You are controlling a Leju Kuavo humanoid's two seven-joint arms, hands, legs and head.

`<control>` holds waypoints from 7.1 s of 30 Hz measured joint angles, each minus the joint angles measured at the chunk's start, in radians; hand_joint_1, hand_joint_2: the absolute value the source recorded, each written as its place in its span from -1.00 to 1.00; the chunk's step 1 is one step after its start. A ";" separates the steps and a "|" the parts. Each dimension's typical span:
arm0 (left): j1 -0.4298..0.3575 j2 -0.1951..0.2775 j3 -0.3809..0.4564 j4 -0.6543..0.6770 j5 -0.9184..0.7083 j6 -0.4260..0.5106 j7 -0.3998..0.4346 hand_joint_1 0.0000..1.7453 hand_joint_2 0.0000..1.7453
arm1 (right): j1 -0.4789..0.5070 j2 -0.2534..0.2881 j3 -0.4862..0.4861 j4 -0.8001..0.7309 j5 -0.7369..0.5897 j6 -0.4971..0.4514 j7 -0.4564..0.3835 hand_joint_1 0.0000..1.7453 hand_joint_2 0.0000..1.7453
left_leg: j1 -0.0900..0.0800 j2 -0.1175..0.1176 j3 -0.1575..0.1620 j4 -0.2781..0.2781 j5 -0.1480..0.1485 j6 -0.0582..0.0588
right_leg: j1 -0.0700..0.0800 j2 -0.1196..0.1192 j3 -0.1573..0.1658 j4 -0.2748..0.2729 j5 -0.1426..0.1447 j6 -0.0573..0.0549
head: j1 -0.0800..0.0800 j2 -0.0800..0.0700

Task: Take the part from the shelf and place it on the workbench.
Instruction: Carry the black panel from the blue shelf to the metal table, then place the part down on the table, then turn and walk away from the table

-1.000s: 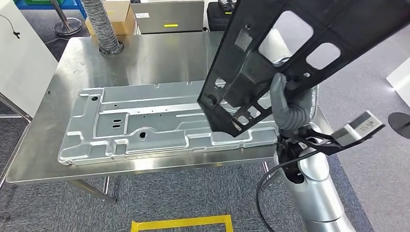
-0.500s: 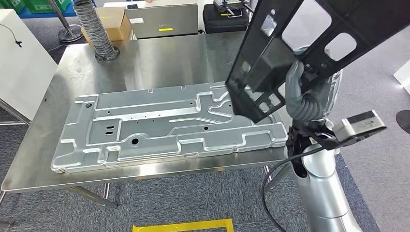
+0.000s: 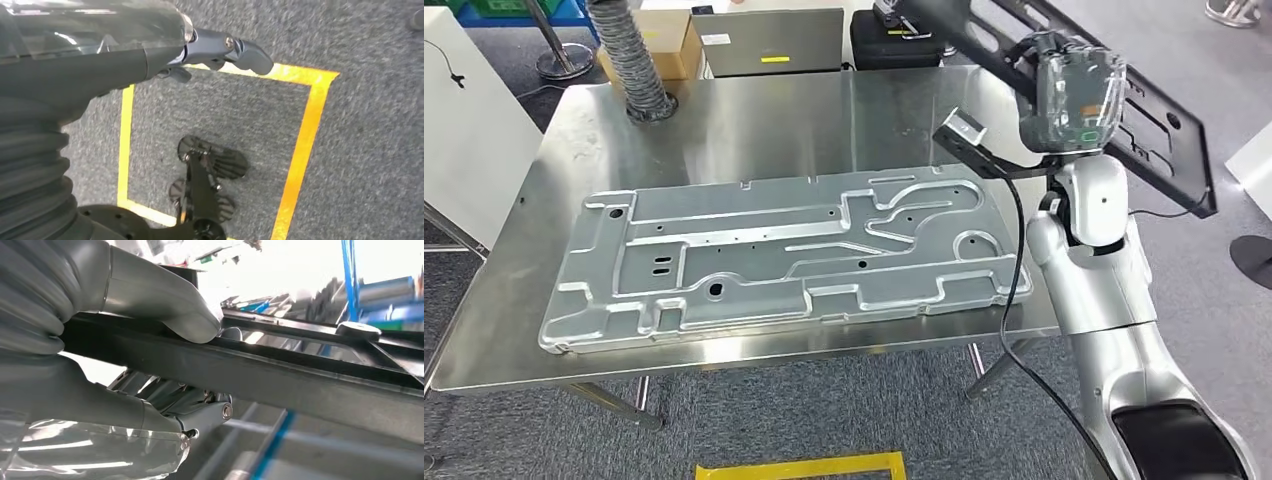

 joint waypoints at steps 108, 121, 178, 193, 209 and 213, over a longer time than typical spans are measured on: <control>0.038 -0.037 0.041 0.002 0.055 0.002 -0.118 -1.00 -1.00 | 0.821 0.204 -1.295 0.636 -0.537 -0.285 -0.673 -1.00 1.00 | -0.010 0.008 -0.064 0.141 -0.115 -0.038 | 0.004 -0.013 0.132 -0.151 0.033 -0.045 | 0.006 0.000; 0.027 -0.038 0.041 0.002 0.043 0.001 -0.116 -1.00 -1.00 | 0.812 0.195 -1.382 0.799 -0.390 -0.285 -0.580 -1.00 1.00 | -0.018 0.006 0.184 -0.039 -0.130 -0.007 | 0.007 -0.014 0.006 -0.124 0.146 -0.011 | 0.000 0.000; 0.012 -0.045 0.000 0.004 -0.005 0.022 -0.045 -1.00 -1.00 | 0.793 0.243 -1.318 1.015 -0.196 -0.115 -0.319 -1.00 1.00 | -0.005 0.013 0.051 0.109 -0.077 -0.035 | 0.010 -0.016 0.094 -0.144 0.048 -0.037 | 0.001 0.000; 0.017 -0.051 0.009 0.004 -0.011 0.020 -0.028 -1.00 -1.00 | 0.796 0.238 -1.331 1.019 -0.234 0.014 -0.242 -1.00 1.00 | -0.007 0.017 0.093 -0.029 -0.063 0.009 | 0.001 -0.010 0.079 -0.026 -0.006 0.008 | 0.010 0.000; 0.029 -0.053 -0.036 0.004 0.027 0.035 0.026 -1.00 0.50 | 0.807 0.216 -1.341 1.018 -0.356 0.147 -0.225 -1.00 1.00 | -0.009 0.016 0.083 -0.025 -0.057 -0.015 | 0.010 -0.010 0.120 -0.130 0.020 -0.021 | 0.007 0.000; 0.042 -0.051 -0.102 0.003 0.080 0.037 0.049 -1.00 -1.00 | 0.818 0.207 -1.287 1.012 -0.435 0.166 -0.213 -1.00 0.50 | -0.010 0.016 0.082 -0.025 -0.056 -0.017 | 0.010 -0.010 0.120 -0.129 0.020 -0.022 | 0.007 0.000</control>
